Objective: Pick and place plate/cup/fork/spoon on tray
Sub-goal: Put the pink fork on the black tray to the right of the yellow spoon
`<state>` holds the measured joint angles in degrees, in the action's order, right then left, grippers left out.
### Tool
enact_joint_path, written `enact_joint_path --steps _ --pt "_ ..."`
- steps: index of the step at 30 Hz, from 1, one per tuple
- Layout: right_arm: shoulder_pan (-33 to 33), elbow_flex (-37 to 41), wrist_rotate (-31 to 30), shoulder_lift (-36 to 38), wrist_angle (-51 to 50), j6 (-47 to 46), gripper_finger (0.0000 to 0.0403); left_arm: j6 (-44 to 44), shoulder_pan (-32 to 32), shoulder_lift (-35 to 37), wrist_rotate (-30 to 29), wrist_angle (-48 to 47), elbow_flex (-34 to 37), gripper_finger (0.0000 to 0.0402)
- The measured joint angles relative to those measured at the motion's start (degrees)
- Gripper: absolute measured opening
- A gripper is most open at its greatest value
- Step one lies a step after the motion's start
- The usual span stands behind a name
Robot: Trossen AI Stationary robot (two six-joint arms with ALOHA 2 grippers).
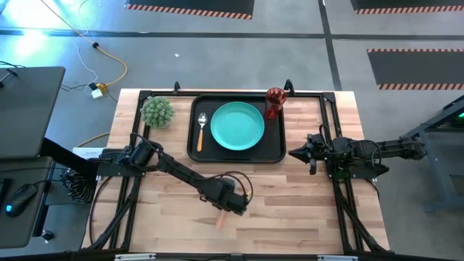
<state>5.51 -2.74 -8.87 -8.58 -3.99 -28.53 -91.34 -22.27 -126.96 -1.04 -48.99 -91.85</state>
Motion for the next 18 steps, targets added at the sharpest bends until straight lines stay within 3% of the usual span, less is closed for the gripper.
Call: enact_joint_path --steps 18 --pt "0.0 0.0 0.3 -0.1 0.0 0.0 0.0 2.6 0.9 4.9 -1.8 -3.2 -1.7 0.0029"
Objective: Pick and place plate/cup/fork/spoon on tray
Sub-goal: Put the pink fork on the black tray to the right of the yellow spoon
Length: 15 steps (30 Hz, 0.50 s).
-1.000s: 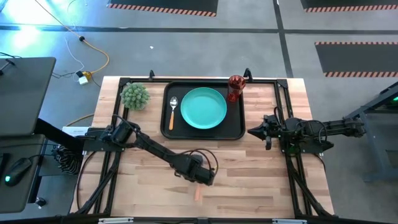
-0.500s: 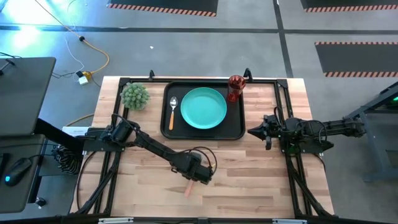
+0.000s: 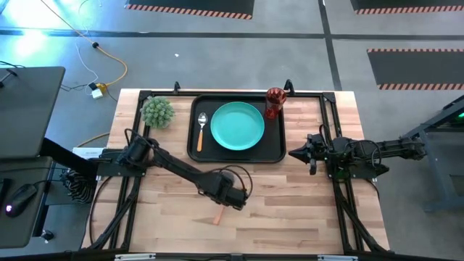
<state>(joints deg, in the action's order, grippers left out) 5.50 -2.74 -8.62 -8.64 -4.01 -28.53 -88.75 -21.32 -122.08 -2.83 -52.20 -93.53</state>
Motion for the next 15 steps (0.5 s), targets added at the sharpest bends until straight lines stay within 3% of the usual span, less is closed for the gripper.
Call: enact_joint_path --steps 6,15 --pt "0.0 0.0 0.4 0.1 0.1 -0.3 0.0 1.8 1.6 2.8 -0.4 -3.3 0.0 0.0029" --pt "0.0 0.1 0.9 0.0 0.2 -10.3 0.0 6.8 6.8 7.7 -1.5 -11.0 0.1 0.0028"
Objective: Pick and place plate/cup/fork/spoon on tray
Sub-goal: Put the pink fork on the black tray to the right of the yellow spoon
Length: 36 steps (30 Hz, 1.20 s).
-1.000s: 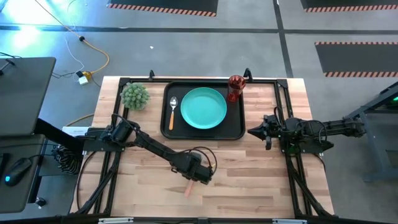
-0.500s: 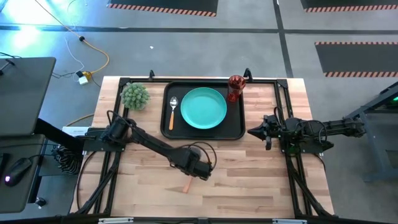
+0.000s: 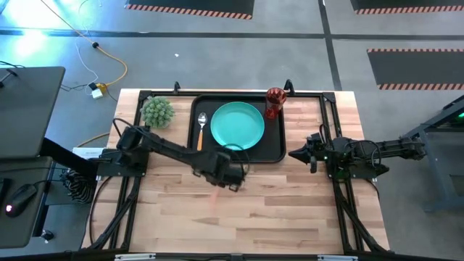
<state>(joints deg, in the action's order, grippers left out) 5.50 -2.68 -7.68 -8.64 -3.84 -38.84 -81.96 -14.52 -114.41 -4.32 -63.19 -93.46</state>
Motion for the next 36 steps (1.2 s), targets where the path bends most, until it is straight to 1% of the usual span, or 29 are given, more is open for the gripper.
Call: enact_joint_path --steps 5,8,17,21,24,27,31,33,36 --pt "0.0 0.0 0.0 0.0 -0.1 0.1 0.0 3.2 3.6 4.0 -1.3 -0.1 2.9 0.0028" --pt "0.0 0.0 0.0 0.0 -0.1 0.2 0.0 4.2 5.8 7.5 -3.2 -0.1 5.5 0.0028" --pt "0.0 0.0 0.0 0.0 -0.1 0.2 0.0 4.2 13.6 19.5 -6.0 0.6 16.9 0.0029" --pt "0.0 0.0 0.0 0.0 -0.1 0.2 0.0 6.0 18.1 22.7 -6.8 4.0 20.6 0.0029" --pt "0.0 0.0 0.0 0.0 -0.1 0.2 0.0 8.9 22.1 23.3 -6.8 7.0 22.2 0.0029" --pt "0.0 0.0 -0.1 0.0 -0.2 0.2 0.0 12.4 26.7 23.3 -6.1 8.9 23.7 0.0029" --pt "0.0 0.0 -0.1 0.0 -0.2 0.2 0.0 18.1 32.8 22.8 -2.2 14.1 26.4 0.003" --pt "0.0 0.0 -0.1 0.0 -0.2 0.2 0.0 19.5 35.4 22.8 -0.3 18.7 28.3 0.003" --pt "0.0 0.0 -0.1 0.0 -0.1 -0.4 0.0 20.7 38.8 22.8 1.9 20.5 30.5 0.003"
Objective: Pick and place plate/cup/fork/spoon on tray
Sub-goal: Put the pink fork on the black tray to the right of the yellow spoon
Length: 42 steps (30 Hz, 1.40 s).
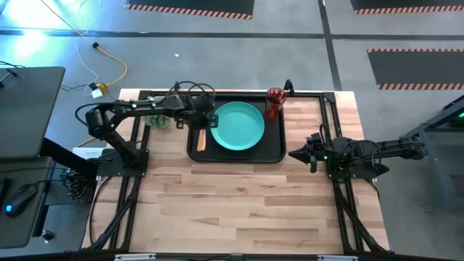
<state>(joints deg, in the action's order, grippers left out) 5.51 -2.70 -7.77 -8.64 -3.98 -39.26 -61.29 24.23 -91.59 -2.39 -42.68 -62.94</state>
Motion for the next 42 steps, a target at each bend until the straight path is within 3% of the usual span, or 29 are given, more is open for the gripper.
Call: enact_joint_path --steps 11,32,42 --pt "0.0 0.0 -0.8 0.0 0.0 -4.2 0.0 3.4 4.3 0.0 2.6 5.9 4.5 0.003" --pt "0.0 0.0 -3.2 0.0 0.2 -4.2 0.0 3.5 3.3 -5.3 3.9 13.7 6.3 0.003" --pt "0.0 0.0 -3.2 0.0 0.2 -4.2 0.0 3.0 3.1 -7.2 4.8 13.2 6.3 0.003"
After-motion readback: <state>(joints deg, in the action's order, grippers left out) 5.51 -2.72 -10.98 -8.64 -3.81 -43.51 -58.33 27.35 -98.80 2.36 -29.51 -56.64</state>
